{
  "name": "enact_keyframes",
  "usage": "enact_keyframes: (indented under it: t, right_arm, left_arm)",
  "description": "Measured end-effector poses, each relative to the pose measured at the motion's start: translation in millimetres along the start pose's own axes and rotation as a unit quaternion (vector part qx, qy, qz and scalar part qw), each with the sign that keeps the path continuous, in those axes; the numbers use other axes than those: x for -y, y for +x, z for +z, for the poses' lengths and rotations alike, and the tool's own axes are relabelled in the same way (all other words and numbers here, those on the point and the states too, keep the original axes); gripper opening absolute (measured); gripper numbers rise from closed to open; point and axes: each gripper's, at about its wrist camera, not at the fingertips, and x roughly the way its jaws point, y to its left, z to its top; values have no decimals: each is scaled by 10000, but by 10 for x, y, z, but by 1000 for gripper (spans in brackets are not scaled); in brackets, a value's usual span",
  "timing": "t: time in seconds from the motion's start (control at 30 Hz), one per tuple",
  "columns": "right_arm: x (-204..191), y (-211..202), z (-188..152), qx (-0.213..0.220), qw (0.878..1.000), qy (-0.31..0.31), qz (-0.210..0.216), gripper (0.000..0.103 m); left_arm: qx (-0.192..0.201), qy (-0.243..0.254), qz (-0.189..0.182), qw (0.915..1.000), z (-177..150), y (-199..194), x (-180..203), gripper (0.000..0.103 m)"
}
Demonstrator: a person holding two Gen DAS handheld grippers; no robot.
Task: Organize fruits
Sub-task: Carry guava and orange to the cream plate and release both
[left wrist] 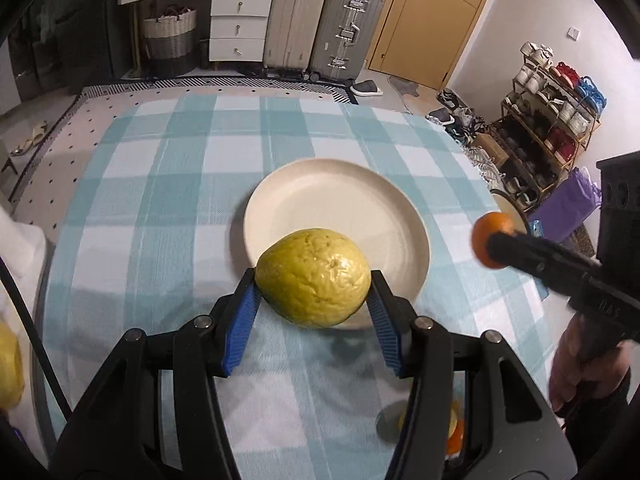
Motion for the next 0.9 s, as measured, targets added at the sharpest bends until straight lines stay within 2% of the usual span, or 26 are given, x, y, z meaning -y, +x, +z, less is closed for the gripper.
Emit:
enact_keyframes:
  t: [0.37,0.5,0.6,0.9]
  right_arm:
    - [227,579,349,-47,9999,121,-53,39]
    - [375,798,456,-75,9995,297,5,39]
    - [457,951,506,-136,9992,365,24,39]
    - [568,1297,507,-417,9983,405,76,39]
  left_arm:
    - [-332,-182,-279,9989,478,612,-29,51]
    - [-421,-49,-221,9989,565,858,-39,51]
    - [-533,-224,-328,9978,615,1029,-120,51]
    - [-570,-297,-300,9975,688,1258,-189,51]
